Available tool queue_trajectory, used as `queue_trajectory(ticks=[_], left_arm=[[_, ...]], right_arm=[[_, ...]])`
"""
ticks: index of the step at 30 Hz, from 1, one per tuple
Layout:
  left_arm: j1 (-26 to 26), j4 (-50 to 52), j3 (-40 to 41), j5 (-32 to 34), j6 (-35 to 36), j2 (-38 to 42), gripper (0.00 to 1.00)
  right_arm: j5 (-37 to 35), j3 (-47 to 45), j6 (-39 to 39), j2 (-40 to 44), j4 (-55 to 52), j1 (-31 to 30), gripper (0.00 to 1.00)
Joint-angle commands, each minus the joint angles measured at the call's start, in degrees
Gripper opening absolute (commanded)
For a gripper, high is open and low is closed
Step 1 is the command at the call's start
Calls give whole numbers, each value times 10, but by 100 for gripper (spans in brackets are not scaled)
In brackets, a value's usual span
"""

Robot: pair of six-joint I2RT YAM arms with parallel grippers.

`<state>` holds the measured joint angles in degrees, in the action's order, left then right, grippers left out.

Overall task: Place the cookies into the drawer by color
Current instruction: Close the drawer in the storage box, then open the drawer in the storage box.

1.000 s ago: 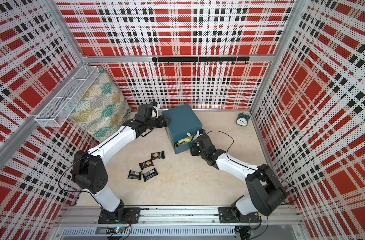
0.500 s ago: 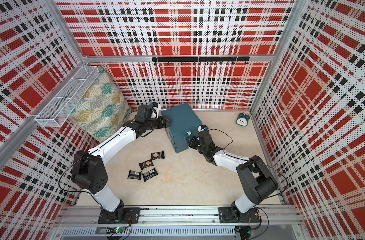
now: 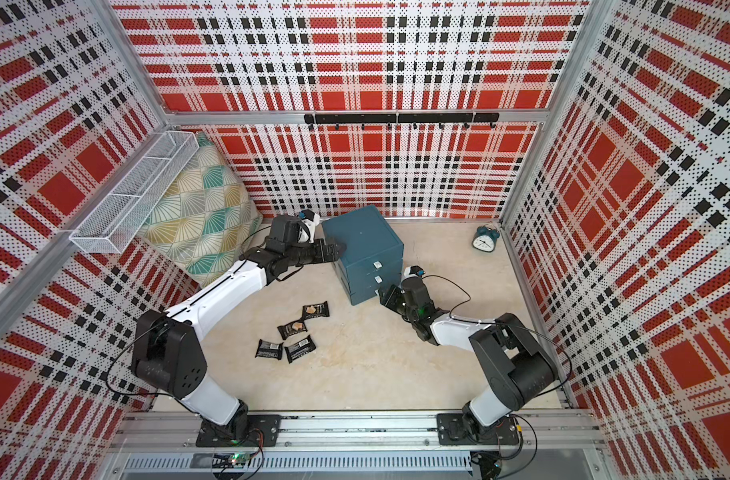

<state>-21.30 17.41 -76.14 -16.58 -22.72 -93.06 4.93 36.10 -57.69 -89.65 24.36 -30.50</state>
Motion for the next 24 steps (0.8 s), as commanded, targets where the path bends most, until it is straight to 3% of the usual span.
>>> queue_trajectory(ticks=[1, 8, 17, 24], left_arm=[[0, -30, 12, -13, 1, 28, 99], [1, -33, 14, -14, 0, 28, 99], [2, -33, 14, -15, -1, 29, 99], [2, -33, 15, -17, -2, 30, 99]], right_arm=[[0, -4, -11, -10, 48, 4, 52], [13, 27, -17, -70, 66, 4, 44], [29, 60, -35, -132, 94, 4, 43], [30, 66, -55, -156, 116, 5, 36]])
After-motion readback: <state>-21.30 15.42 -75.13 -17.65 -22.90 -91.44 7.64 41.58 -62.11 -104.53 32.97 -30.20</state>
